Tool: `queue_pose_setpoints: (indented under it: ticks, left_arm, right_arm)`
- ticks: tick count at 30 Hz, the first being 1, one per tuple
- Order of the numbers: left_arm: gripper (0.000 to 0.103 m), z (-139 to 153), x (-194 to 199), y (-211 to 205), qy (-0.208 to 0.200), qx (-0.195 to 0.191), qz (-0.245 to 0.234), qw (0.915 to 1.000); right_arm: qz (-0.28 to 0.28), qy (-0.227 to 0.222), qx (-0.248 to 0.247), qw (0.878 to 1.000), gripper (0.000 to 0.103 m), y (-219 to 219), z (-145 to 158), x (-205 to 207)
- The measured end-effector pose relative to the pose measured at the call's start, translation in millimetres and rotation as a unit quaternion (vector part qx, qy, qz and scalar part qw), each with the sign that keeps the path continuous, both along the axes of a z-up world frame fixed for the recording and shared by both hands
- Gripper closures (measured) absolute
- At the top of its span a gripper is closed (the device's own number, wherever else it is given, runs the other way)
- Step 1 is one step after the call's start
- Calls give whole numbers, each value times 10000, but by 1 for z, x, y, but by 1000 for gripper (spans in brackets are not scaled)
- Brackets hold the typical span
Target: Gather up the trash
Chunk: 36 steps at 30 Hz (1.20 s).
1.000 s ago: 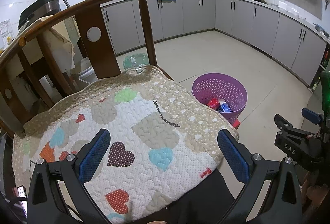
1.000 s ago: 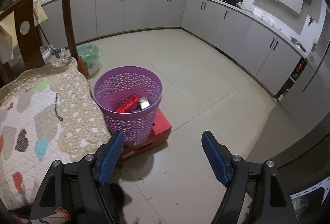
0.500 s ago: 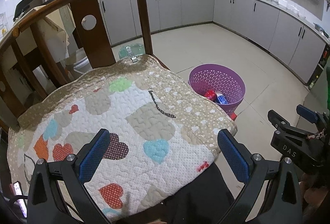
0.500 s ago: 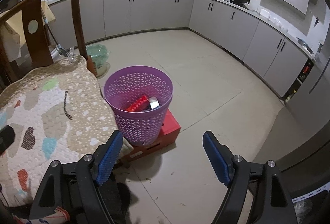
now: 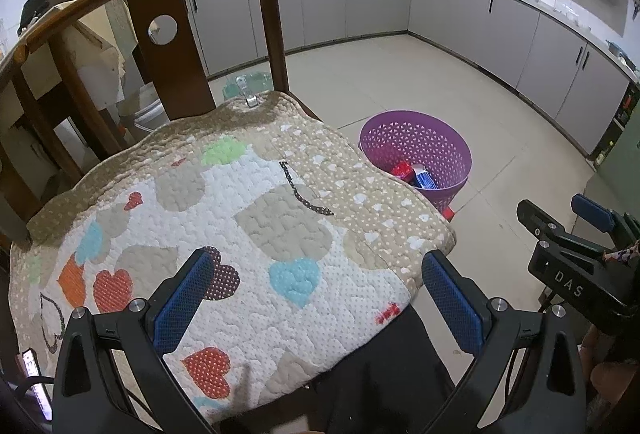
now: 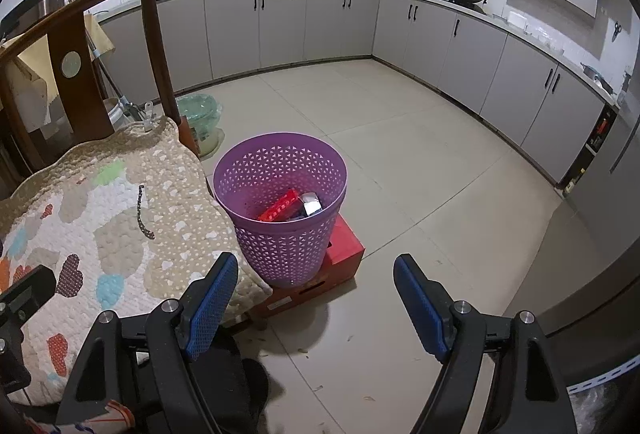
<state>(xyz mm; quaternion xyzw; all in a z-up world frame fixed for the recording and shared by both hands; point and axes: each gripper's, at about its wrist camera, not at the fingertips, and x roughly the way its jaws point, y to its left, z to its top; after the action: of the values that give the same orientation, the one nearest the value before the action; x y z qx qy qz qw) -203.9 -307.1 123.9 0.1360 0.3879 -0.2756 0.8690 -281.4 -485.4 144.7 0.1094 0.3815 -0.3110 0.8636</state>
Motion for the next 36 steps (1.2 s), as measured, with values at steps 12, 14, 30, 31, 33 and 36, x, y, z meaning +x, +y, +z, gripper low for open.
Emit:
queue_pose_setpoints:
  ticks: [12,14,30,31,33,36]
  left_arm:
    - [0,-4,0,-3,158,7,-16,9999]
    - [0,-5,0,-3,157,13,-15,9999]
    - [0,1,3,-19,-144,78,-271,9995]
    - [0,4,5,-21,-208,63,-291,9993]
    - [0,7,7,-25,-333,20,-328,9989]
    - [0,10,10,-31,-411,-46,-412,9983]
  right_arm:
    - [1,-128,139,9998,19,-2,-1,-3]
    - [6,-149,149,9998,19,-2,-1,-4]
    - [-22,-266,234,9994,19,-5,-2,-7]
    - [-40,-287,251,9993,19,-7,-2,-8]
    - [-78,-335,275,9990,19,-9,-1,-11]
    - [-131,-442,300,9985,19,-13,1,-15]
